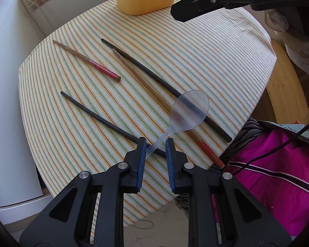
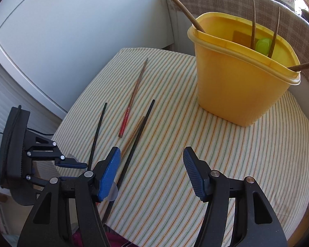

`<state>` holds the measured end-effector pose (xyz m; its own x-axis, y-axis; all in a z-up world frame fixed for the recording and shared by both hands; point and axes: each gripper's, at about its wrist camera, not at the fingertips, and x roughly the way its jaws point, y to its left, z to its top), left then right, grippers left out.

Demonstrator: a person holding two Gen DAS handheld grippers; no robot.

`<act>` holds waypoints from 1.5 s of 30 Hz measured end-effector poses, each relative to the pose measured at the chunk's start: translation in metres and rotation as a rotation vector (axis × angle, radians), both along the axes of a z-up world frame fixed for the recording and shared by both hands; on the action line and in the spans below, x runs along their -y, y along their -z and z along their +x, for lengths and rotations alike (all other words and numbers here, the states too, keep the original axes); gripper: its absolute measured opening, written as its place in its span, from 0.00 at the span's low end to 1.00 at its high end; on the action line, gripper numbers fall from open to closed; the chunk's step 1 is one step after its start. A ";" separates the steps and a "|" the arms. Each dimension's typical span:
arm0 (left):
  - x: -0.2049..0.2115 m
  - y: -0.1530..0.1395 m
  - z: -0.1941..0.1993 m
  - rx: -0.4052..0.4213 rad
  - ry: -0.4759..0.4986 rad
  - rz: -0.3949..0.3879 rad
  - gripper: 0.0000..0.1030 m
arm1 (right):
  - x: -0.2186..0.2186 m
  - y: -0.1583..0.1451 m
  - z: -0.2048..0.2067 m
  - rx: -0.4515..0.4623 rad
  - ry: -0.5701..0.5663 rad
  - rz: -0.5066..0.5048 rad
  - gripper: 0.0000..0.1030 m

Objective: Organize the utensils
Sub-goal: 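Move both open tools back down to the remaining utensils, then close the left tool on the clear plastic spoon while the right tool grasps a black chopstick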

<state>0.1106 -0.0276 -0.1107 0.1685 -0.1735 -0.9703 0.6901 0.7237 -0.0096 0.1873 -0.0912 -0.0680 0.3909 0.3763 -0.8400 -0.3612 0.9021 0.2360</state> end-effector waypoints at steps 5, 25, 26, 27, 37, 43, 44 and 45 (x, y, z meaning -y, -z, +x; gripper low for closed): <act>0.013 -0.001 -0.001 -0.012 0.057 0.034 0.17 | 0.001 0.002 0.000 -0.001 -0.001 0.003 0.60; 0.007 0.013 0.025 0.010 -0.039 0.003 0.06 | -0.014 0.051 0.030 -0.238 0.059 0.087 0.35; 0.003 0.013 0.027 0.009 -0.054 -0.007 0.06 | -0.016 0.053 0.031 -0.245 0.058 0.085 0.34; -0.001 0.014 0.029 0.010 -0.074 -0.021 0.06 | -0.018 0.054 0.031 -0.247 0.056 0.082 0.33; -0.034 0.011 0.054 0.019 -0.205 -0.121 0.04 | -0.041 0.060 0.028 -0.267 0.035 0.017 0.24; -0.038 0.011 0.055 0.032 -0.217 -0.133 0.04 | -0.053 0.064 0.029 -0.258 0.033 -0.065 0.13; -0.041 0.010 0.053 0.034 -0.218 -0.133 0.04 | -0.054 0.064 0.029 -0.260 0.033 -0.069 0.13; -0.041 0.009 0.053 0.037 -0.219 -0.131 0.04 | -0.054 0.064 0.030 -0.261 0.034 -0.073 0.13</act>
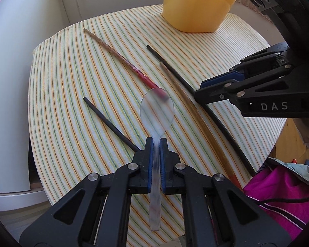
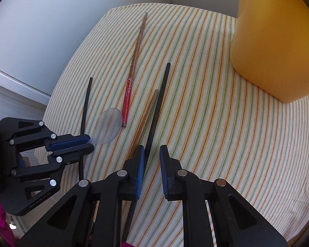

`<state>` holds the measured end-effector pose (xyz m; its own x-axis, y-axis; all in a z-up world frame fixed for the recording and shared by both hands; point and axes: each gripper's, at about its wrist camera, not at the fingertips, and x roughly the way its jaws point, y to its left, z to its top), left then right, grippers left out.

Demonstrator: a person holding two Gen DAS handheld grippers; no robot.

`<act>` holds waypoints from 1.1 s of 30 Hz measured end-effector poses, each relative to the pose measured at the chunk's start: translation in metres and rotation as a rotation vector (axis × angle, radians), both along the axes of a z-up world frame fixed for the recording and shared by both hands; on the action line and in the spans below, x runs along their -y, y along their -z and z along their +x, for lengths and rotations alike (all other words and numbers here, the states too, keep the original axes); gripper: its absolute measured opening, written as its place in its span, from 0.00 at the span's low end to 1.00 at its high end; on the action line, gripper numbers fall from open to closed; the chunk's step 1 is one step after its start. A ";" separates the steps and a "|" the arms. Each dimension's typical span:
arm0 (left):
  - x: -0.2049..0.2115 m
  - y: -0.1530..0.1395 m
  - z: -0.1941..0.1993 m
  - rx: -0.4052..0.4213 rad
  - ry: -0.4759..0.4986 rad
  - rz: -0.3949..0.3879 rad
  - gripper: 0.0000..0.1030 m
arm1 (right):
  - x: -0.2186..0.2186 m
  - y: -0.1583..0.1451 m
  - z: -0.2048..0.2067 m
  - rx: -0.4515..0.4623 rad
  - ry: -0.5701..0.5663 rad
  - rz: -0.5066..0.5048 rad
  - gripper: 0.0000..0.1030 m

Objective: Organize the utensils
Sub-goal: 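Close the left tool on the clear plastic spoon while the right tool grasps a black chopstick, then lift the clear spoon and the black chopstick toward the yellow bucket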

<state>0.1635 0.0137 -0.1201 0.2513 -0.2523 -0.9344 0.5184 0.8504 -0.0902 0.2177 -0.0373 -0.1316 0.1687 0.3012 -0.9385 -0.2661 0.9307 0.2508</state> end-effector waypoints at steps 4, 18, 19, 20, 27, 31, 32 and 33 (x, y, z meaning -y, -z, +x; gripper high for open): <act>0.002 0.000 0.001 0.000 -0.013 0.010 0.04 | -0.007 0.000 0.003 -0.008 -0.004 -0.028 0.13; 0.011 -0.002 0.003 -0.032 -0.011 0.061 0.11 | -0.032 0.003 0.023 -0.040 -0.024 -0.074 0.16; 0.010 -0.002 0.003 -0.035 -0.014 0.052 0.11 | -0.035 0.003 0.024 -0.035 -0.031 -0.075 0.16; 0.009 -0.003 0.004 -0.036 -0.021 0.042 0.11 | -0.041 0.004 0.026 -0.027 -0.040 -0.081 0.16; -0.008 -0.004 0.011 -0.043 -0.096 -0.046 0.06 | -0.035 0.008 0.030 -0.034 -0.021 -0.026 0.05; -0.022 -0.012 0.006 -0.021 -0.136 -0.121 0.06 | -0.032 0.004 0.024 0.015 -0.030 -0.004 0.04; -0.025 -0.014 0.004 -0.005 -0.148 -0.139 0.06 | -0.031 0.003 0.019 0.032 -0.031 0.007 0.04; -0.031 -0.018 0.001 0.014 -0.167 -0.165 0.06 | -0.030 0.001 0.016 0.052 -0.031 0.018 0.04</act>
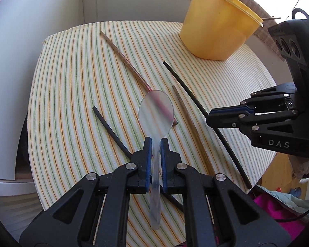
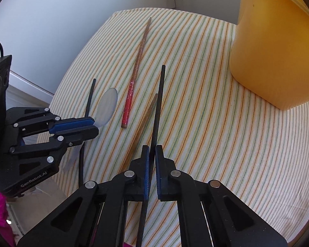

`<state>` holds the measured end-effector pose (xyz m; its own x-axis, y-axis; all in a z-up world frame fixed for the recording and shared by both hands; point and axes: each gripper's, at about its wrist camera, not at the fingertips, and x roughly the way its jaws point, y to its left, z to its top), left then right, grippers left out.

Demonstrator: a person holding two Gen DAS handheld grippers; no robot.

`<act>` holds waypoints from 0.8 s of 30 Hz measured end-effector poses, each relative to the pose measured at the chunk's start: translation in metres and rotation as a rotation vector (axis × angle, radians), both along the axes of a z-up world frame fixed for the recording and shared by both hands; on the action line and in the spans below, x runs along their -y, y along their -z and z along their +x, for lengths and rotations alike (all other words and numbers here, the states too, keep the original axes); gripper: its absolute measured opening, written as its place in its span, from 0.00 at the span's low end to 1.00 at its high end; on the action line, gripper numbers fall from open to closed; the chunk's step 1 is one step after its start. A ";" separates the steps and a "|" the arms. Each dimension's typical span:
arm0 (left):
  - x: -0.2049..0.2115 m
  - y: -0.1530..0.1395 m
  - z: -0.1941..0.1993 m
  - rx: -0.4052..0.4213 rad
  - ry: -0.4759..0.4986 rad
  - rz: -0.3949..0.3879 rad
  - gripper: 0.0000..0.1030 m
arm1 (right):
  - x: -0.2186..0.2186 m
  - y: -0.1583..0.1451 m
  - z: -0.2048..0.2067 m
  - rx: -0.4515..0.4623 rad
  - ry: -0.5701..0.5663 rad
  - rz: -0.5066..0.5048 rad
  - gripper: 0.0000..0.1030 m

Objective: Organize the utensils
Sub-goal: 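Lift the clear spoon and the black chopstick toward the yellow bucket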

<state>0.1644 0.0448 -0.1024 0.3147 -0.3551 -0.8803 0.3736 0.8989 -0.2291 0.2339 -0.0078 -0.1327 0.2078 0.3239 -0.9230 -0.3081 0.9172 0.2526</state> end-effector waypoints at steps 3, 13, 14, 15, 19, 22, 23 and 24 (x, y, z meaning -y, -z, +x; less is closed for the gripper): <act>-0.012 -0.005 -0.007 0.032 -0.057 -0.084 0.06 | 0.007 -0.006 -0.010 0.075 0.011 0.037 0.04; -0.032 -0.013 -0.039 0.172 -0.230 -0.307 0.06 | 0.033 -0.027 -0.023 0.265 0.047 0.136 0.04; -0.032 -0.016 -0.040 0.187 -0.247 -0.324 0.06 | 0.035 -0.032 -0.022 0.289 0.050 0.135 0.04; -0.032 -0.018 -0.041 0.202 -0.261 -0.340 0.06 | 0.034 -0.036 -0.026 0.309 0.053 0.139 0.04; -0.031 -0.028 -0.044 0.248 -0.285 -0.366 0.02 | 0.042 -0.057 -0.039 0.398 0.059 0.141 0.04; -0.023 -0.036 -0.042 0.292 -0.277 -0.345 0.02 | 0.050 -0.067 -0.044 0.447 0.058 0.149 0.04; -0.022 -0.038 -0.040 0.297 -0.275 -0.342 0.02 | 0.052 -0.068 -0.043 0.457 0.062 0.148 0.04; -0.021 -0.039 -0.039 0.291 -0.272 -0.340 0.02 | 0.053 -0.069 -0.042 0.462 0.064 0.147 0.04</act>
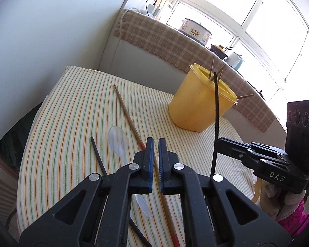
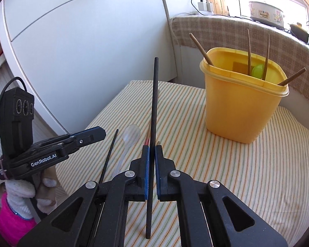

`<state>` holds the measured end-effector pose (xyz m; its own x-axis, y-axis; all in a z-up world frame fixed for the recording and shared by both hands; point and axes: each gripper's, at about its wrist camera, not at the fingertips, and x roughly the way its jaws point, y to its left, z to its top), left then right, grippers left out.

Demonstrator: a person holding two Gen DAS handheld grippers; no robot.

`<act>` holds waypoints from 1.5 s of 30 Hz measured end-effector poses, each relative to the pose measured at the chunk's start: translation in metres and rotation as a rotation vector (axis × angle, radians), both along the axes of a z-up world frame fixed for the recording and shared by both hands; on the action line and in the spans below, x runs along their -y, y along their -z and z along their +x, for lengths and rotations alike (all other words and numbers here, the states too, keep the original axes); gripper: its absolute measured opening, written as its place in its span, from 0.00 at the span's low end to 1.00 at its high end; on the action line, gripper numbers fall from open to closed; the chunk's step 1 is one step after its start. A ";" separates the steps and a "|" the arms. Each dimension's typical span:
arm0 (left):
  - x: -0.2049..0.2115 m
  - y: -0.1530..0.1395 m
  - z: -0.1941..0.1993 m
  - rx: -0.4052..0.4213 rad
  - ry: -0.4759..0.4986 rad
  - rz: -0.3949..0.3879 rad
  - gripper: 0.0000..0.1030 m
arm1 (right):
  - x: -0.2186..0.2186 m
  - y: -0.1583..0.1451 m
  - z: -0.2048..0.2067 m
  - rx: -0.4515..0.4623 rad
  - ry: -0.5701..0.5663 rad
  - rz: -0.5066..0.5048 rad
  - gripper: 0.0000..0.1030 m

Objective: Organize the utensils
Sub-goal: 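Lift the clear spoon and the black chopstick toward the yellow bucket, then carry the clear spoon in the left tool and black chopstick in the right tool over the bucket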

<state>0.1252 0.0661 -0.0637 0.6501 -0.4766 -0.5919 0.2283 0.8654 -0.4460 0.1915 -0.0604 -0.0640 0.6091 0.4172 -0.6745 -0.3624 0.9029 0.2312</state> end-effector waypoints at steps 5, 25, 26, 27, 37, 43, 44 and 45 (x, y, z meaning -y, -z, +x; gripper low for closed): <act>0.012 0.008 0.013 -0.096 0.015 0.126 0.02 | 0.017 0.002 -0.009 -0.017 0.010 0.002 0.04; 0.040 0.064 0.055 -0.293 0.071 0.385 0.05 | 0.037 -0.001 -0.019 -0.017 0.036 0.055 0.04; 0.036 0.064 0.056 -0.298 0.064 0.356 0.04 | 0.038 -0.003 -0.019 -0.013 0.038 0.054 0.04; 0.033 0.062 0.056 -0.304 0.057 0.323 0.03 | 0.039 -0.004 -0.020 -0.009 0.040 0.055 0.04; 0.008 0.037 0.040 -0.217 -0.025 0.101 0.03 | 0.046 -0.019 -0.030 0.035 0.054 0.053 0.02; 0.006 0.016 0.037 -0.153 -0.024 0.054 0.03 | 0.040 -0.023 -0.030 0.024 0.015 0.018 0.02; 0.007 0.015 0.037 -0.150 -0.024 0.059 0.03 | 0.038 -0.020 -0.028 0.011 0.001 0.012 0.02; 0.008 0.015 0.038 -0.148 -0.026 0.062 0.03 | 0.036 -0.017 -0.026 -0.003 -0.004 0.005 0.02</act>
